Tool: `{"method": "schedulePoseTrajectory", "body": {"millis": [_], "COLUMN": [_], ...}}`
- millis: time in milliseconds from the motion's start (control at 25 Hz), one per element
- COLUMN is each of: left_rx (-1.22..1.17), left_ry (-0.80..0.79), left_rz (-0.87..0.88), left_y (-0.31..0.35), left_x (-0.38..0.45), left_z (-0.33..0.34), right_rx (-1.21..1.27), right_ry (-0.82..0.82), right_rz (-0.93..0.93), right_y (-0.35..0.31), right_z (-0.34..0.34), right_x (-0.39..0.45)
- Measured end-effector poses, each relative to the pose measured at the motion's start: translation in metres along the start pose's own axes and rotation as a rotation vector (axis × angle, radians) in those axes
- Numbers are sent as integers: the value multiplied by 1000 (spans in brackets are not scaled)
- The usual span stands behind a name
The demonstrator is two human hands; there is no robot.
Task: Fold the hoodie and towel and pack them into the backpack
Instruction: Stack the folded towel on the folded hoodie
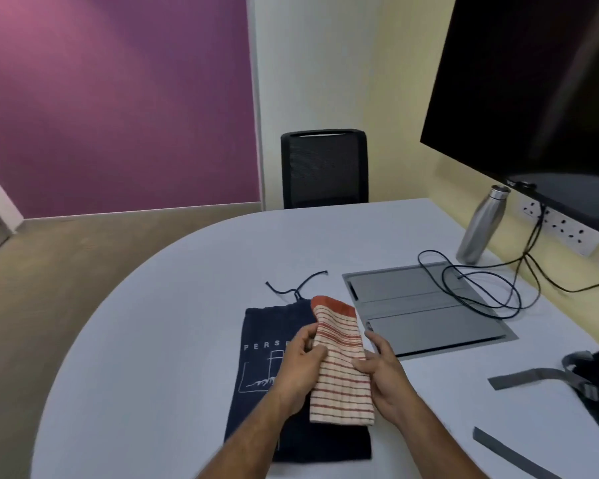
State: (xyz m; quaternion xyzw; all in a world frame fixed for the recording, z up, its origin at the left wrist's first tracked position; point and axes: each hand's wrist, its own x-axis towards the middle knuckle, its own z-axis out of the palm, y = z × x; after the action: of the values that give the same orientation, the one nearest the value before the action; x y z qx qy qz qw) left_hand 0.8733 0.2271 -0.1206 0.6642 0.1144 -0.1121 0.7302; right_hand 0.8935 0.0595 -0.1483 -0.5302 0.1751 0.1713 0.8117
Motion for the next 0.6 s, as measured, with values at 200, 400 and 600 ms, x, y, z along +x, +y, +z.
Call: {"method": "schedulePoseTrajectory", "body": {"millis": [200, 400, 600], "left_rx": [86, 872, 934], "left_ry": [155, 248, 47], "left_rz": [-30, -118, -132], "left_y": [-1, -49, -79], "left_x": [23, 24, 24], "left_z": [-57, -92, -106], "right_rx": [-386, -1297, -1486], "right_ry": [22, 40, -99], "right_rz": [-164, -223, -30], "right_y": [16, 59, 72], "right_z": [55, 55, 41], "right_x": [21, 36, 33]}}
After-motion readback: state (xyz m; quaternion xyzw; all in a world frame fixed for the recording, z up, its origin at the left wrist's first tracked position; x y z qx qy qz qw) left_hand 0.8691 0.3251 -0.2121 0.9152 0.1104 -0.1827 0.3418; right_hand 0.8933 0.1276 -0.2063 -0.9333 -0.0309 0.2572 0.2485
